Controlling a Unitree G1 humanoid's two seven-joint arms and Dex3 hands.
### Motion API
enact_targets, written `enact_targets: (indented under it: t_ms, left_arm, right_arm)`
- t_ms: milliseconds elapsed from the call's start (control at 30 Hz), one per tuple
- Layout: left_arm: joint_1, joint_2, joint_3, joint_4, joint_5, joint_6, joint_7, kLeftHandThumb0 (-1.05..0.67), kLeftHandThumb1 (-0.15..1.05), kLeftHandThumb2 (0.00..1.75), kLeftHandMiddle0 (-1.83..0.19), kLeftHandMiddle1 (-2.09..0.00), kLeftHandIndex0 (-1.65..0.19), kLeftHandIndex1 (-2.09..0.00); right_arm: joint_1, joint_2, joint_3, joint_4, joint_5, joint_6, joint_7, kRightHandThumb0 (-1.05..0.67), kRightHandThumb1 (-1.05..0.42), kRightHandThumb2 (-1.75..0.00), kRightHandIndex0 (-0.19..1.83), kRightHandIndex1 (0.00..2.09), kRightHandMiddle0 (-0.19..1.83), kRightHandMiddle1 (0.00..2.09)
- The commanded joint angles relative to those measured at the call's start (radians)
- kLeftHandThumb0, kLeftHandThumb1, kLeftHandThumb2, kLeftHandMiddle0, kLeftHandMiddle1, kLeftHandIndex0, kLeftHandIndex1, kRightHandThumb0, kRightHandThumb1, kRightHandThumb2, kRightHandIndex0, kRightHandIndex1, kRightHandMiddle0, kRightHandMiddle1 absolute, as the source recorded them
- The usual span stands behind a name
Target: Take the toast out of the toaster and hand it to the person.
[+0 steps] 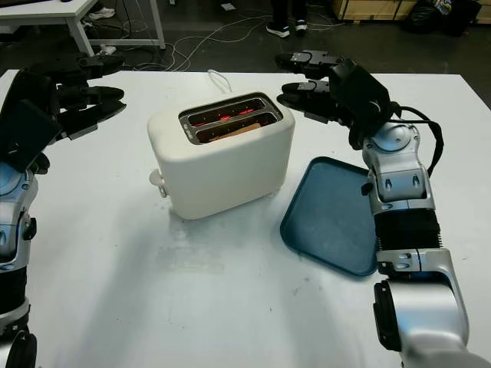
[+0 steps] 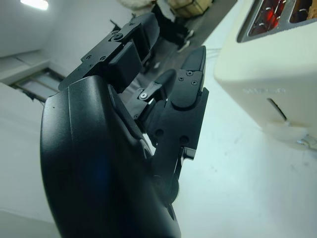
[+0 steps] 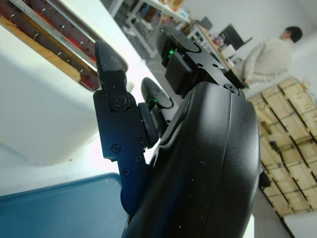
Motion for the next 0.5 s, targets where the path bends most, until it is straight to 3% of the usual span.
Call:
enact_targets:
  t_ms: [0, 67, 200, 467]
  left_arm:
    - [0.013, -0.009, -0.01, -0.019, 0.006, -0.016, 0.009, -0.27, 0.89, 0.01, -0.71, -0.42, -0.77, -0.06]
    - [0.019, -0.012, -0.013, -0.025, 0.011, -0.014, 0.01, -0.27, 0.89, 0.01, -0.59, -0.65, -0.76, -0.07]
    - [0.031, -0.02, -0.014, -0.051, 0.005, 0.034, 0.006, -0.27, 0.89, 0.01, -0.47, -0.83, -0.74, -0.09]
    - [0.044, -0.034, -0.027, -0.083, 0.015, 0.062, 0.011, -0.28, 0.9, 0.02, -0.43, -0.88, -0.74, -0.09]
  right_arm:
    - [0.011, -0.014, -0.009, -0.01, -0.002, -0.012, 0.0, -0.4, -0.92, -0.03, 0.53, 0.26, 0.6, 0.02]
    - [0.023, -0.017, -0.01, -0.018, -0.004, -0.015, -0.004, -0.38, -0.92, -0.03, 0.53, 0.27, 0.61, 0.03]
    - [0.048, -0.023, -0.016, -0.018, -0.001, -0.038, -0.002, -0.32, -0.92, -0.06, 0.53, 0.28, 0.62, 0.03]
    - [0.081, -0.019, -0.024, -0.044, -0.003, -0.075, -0.006, -0.26, -0.92, -0.11, 0.55, 0.33, 0.63, 0.03]
